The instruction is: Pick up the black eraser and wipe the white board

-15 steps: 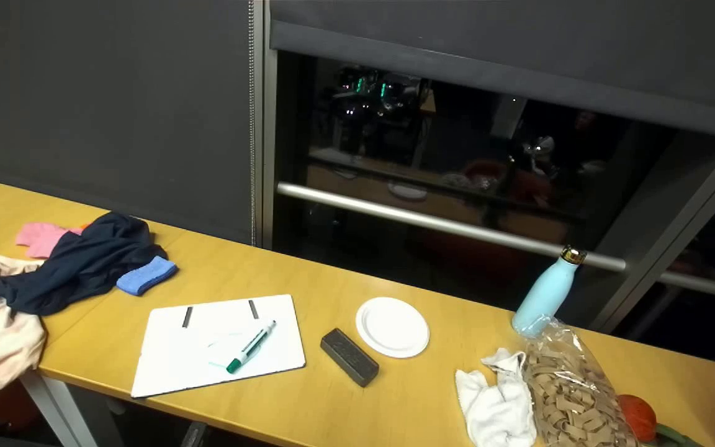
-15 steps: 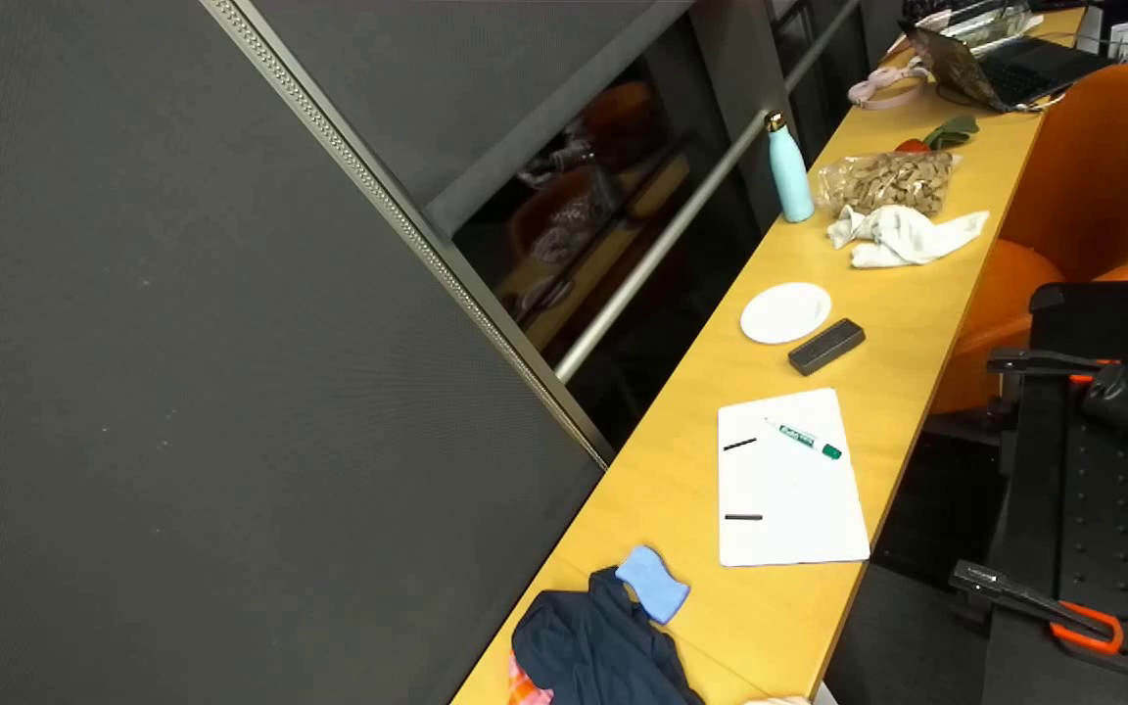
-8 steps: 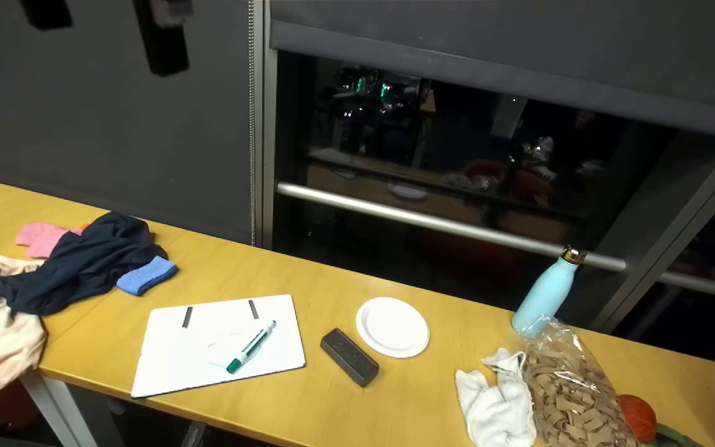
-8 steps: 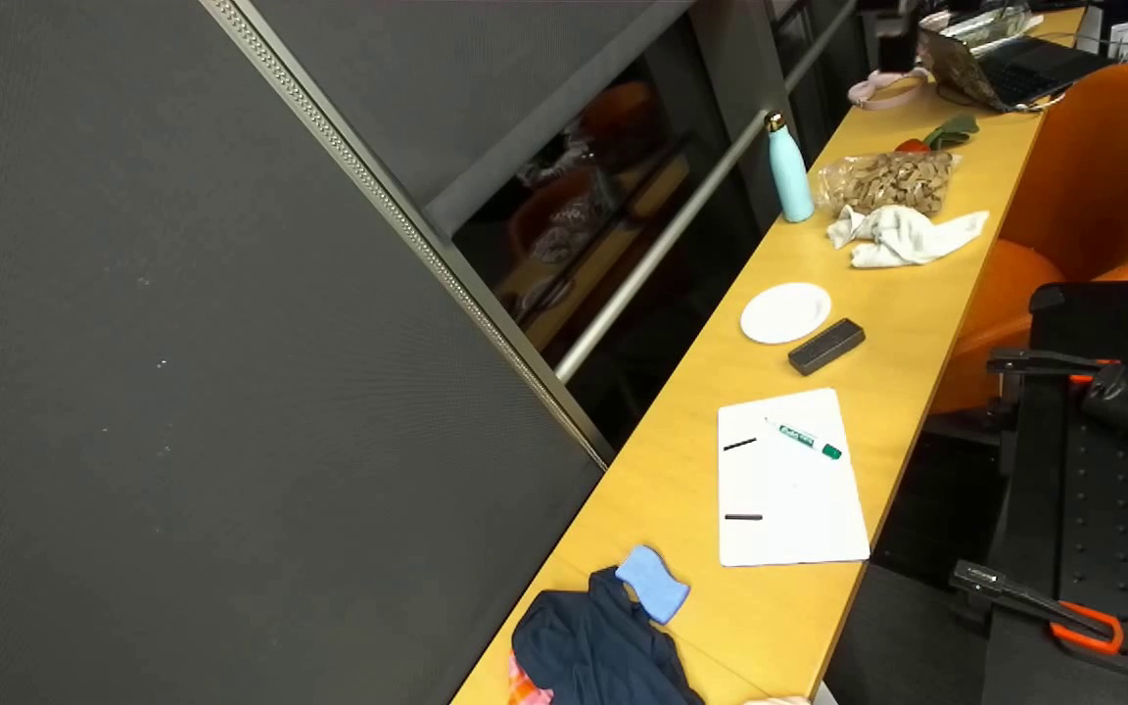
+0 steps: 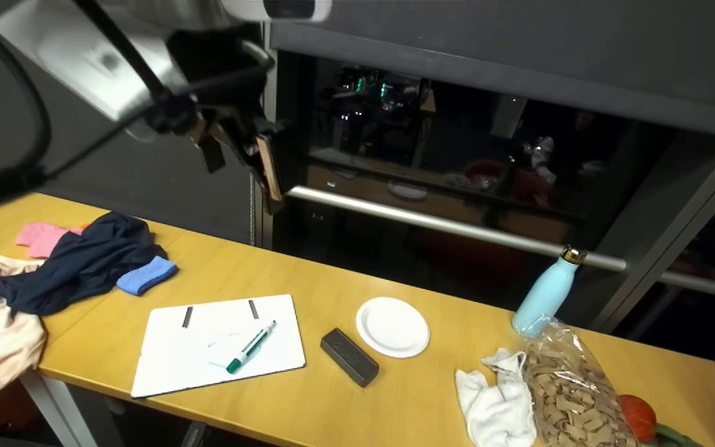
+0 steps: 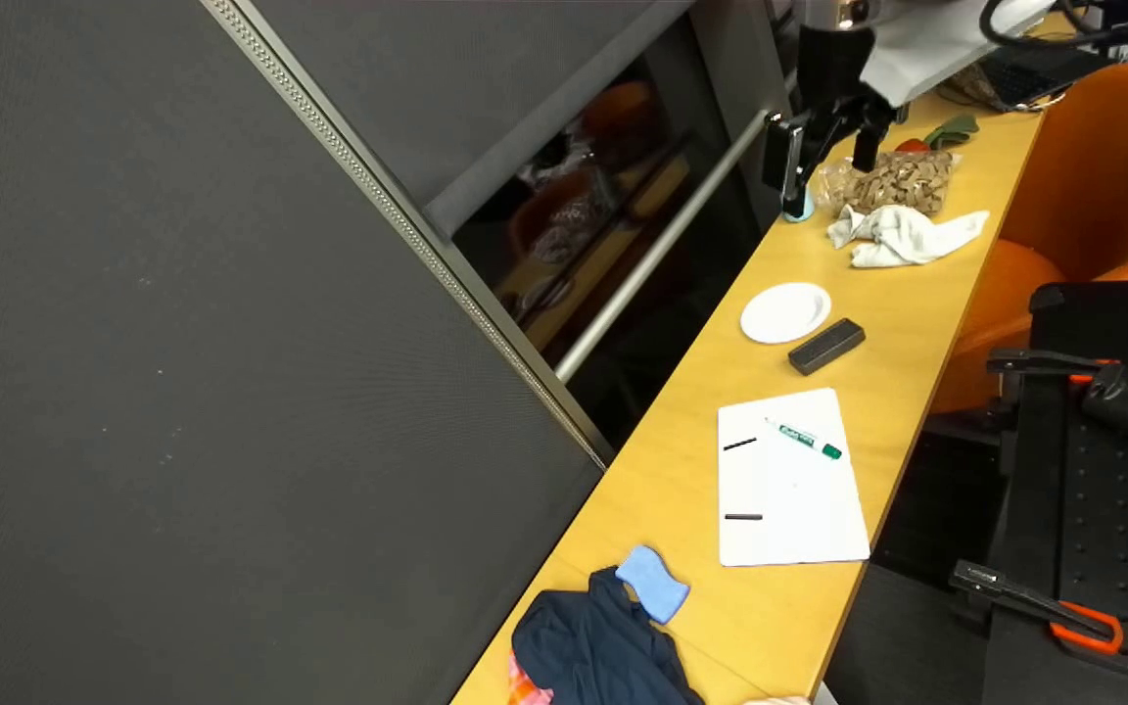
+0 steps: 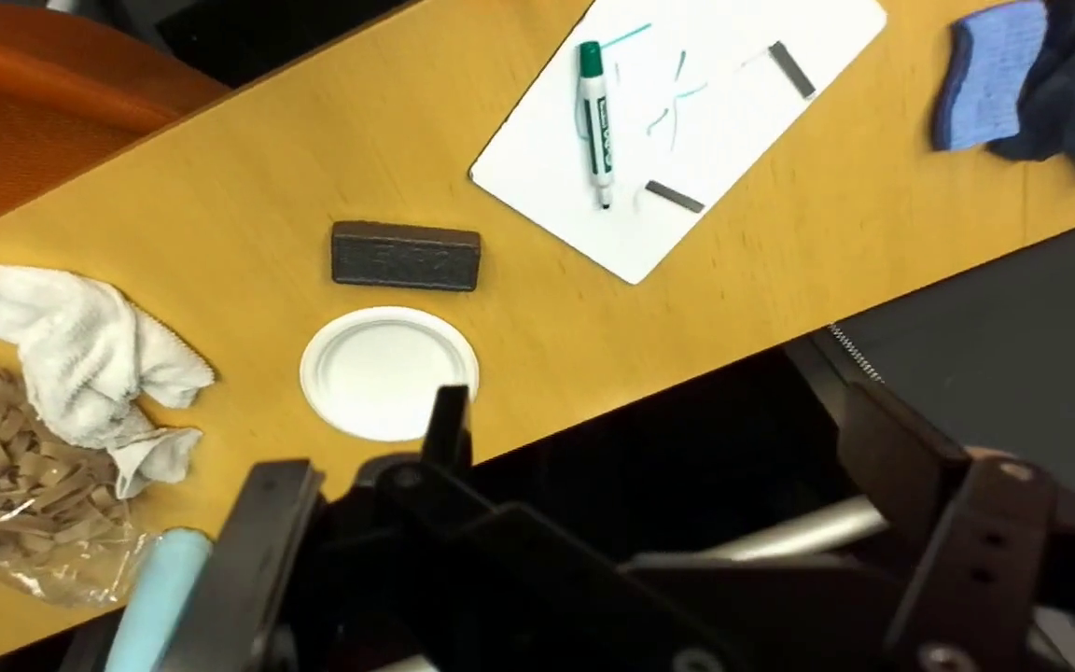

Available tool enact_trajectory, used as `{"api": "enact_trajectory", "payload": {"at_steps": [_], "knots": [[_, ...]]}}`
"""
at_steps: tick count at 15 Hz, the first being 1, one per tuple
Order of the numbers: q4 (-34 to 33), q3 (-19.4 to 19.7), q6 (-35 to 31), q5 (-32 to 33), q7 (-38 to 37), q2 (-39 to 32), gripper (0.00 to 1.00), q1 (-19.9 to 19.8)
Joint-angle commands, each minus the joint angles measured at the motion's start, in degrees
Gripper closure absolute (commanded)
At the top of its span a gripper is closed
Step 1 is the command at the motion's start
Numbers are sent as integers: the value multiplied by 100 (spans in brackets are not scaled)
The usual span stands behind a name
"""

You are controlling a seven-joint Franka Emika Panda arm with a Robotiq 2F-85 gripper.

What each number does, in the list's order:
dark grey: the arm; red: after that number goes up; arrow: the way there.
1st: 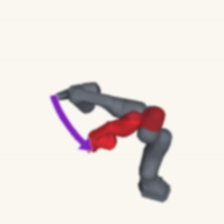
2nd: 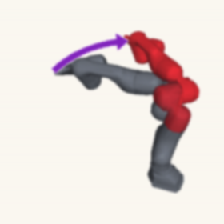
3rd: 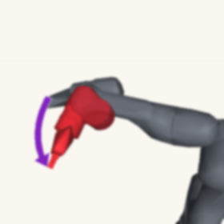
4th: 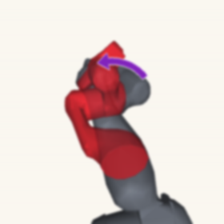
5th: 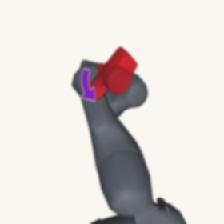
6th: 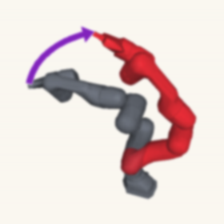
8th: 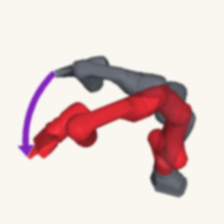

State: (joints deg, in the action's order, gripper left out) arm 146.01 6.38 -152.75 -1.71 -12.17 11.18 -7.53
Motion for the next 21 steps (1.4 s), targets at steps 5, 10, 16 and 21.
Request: {"api": "enact_trajectory", "payload": {"at_steps": [5, 10, 16, 21], "knots": [[-1056, 199, -1409, 17, -972, -2300, 0, -62], [-1950, 540, -1539, -175, -1435, -3539, 0, 304], [-3215, 1184, -1442, -523, -2224, -4948, 0, 703], [-4018, 1722, -1214, -656, -3065, -5855, 0, 1035]]}}
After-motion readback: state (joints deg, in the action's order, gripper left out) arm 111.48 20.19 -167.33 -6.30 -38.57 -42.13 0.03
